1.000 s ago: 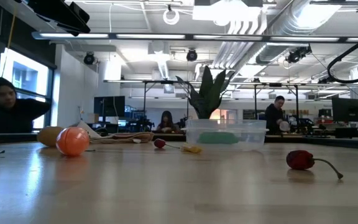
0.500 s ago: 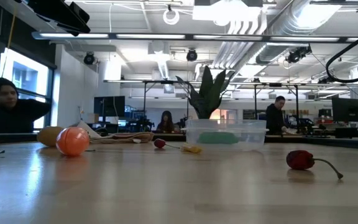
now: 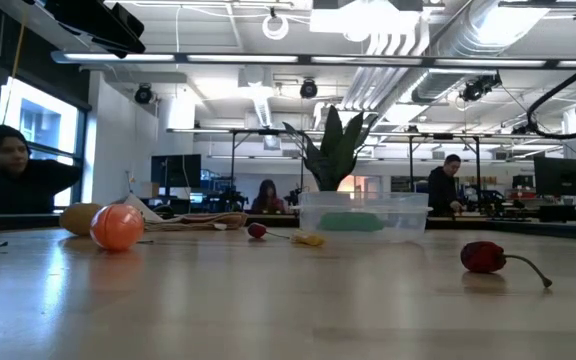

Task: Pick and placing Produce into tupperware
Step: Put the corn into the transparent bin

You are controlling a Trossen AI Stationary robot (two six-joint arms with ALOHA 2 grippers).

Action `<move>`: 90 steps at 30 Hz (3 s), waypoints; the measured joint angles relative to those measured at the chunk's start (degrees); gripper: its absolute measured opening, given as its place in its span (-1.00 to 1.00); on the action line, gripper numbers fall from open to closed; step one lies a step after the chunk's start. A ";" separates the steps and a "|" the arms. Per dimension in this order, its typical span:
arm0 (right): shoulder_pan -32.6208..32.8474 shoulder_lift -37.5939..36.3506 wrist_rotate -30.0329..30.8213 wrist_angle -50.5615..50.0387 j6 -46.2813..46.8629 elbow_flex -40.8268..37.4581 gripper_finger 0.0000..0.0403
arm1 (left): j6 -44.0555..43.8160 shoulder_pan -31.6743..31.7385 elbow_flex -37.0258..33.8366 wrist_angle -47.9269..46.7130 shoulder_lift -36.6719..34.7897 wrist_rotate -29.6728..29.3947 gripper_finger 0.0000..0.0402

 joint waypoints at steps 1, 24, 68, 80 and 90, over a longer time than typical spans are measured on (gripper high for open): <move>0.00 0.80 -0.30 0.20 -0.55 0.00 -0.33 | 0.00 0.00 0.00 0.00 0.01 -0.02 -0.59; -0.13 2.07 0.36 1.10 -3.25 0.26 -0.57 | -0.01 0.02 0.00 -0.02 0.00 -0.01 -0.59; -5.08 -0.22 13.25 -9.17 -7.03 8.35 -0.63 | -0.01 0.01 0.00 0.00 0.00 -0.01 -0.59; -4.72 -0.22 6.76 -11.80 -7.94 8.74 -0.61 | 0.00 0.02 0.00 0.00 0.00 -0.02 -0.59; -4.61 -0.29 5.19 -8.31 -8.86 4.87 -0.61 | -0.01 0.01 0.00 -0.01 0.01 -0.01 -0.59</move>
